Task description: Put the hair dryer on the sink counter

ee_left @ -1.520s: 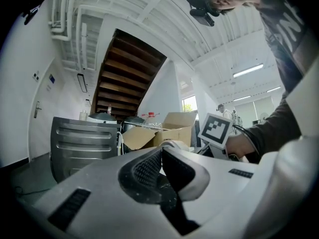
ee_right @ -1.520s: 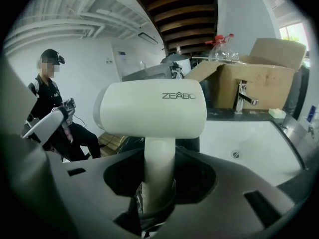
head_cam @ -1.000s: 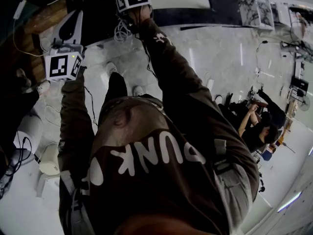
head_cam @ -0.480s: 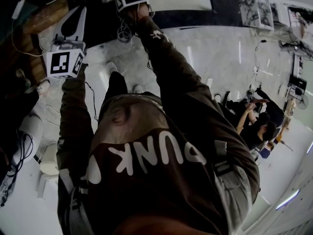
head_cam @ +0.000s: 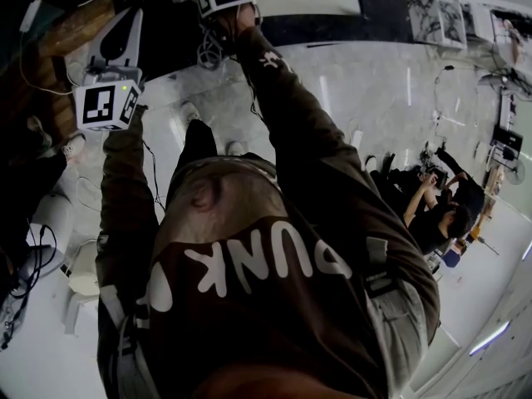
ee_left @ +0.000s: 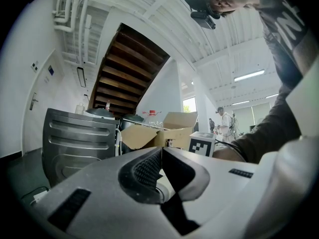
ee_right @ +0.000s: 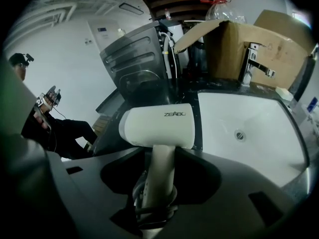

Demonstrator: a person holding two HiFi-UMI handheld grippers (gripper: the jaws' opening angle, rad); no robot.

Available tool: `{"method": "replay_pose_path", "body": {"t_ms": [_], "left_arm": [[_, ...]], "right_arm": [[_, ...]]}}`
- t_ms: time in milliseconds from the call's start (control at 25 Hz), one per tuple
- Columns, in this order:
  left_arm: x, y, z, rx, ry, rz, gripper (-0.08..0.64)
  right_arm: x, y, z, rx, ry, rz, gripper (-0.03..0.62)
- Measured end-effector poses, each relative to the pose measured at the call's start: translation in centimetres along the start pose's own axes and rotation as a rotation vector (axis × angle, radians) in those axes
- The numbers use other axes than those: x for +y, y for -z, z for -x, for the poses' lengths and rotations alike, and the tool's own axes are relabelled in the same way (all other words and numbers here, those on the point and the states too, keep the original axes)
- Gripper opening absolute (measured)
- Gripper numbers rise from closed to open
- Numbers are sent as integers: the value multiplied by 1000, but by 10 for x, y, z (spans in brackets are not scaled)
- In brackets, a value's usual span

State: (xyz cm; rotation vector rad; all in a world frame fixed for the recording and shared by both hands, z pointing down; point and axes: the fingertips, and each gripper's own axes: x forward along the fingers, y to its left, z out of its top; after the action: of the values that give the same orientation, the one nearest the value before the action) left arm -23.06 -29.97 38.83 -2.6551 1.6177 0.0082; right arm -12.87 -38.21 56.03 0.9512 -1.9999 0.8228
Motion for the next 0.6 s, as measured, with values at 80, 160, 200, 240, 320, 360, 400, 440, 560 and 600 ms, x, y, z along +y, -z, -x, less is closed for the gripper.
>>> {"method": "replay_pose_path", "body": {"t_ms": [80,160,200,240,320,360,400,440,560,600], "left_arm": [[0,0,-1,-2,3,-1,6],[0,1,-3,-3,11,-1,6],[0,0,-3,-3,15,0,6],[1,0,-4,-2,19,1,6],[0,0,-5,1,29,5,6],[-1,0,-6,2,35,6,6],[-2,1,-7,3,41,5,6],[-2,0,-8,4,45,2,6],[-2,-4,-11,3,47,-4,6],[-2,-6,-12,3,46,-7,6]], "right_arm": [[1,-3,6,-23,-1,4,207],[2,-7,14,-56,0,11,207],[4,-9,19,-72,0,16,209],[7,-12,25,-90,-1,25,210],[14,-17,38,-133,3,58,212],[17,-19,44,-160,8,83,212],[21,-22,50,-193,11,110,212],[25,-26,56,-229,13,137,211],[39,-38,79,-363,-3,214,192],[45,-41,88,-411,-16,240,181]]}}
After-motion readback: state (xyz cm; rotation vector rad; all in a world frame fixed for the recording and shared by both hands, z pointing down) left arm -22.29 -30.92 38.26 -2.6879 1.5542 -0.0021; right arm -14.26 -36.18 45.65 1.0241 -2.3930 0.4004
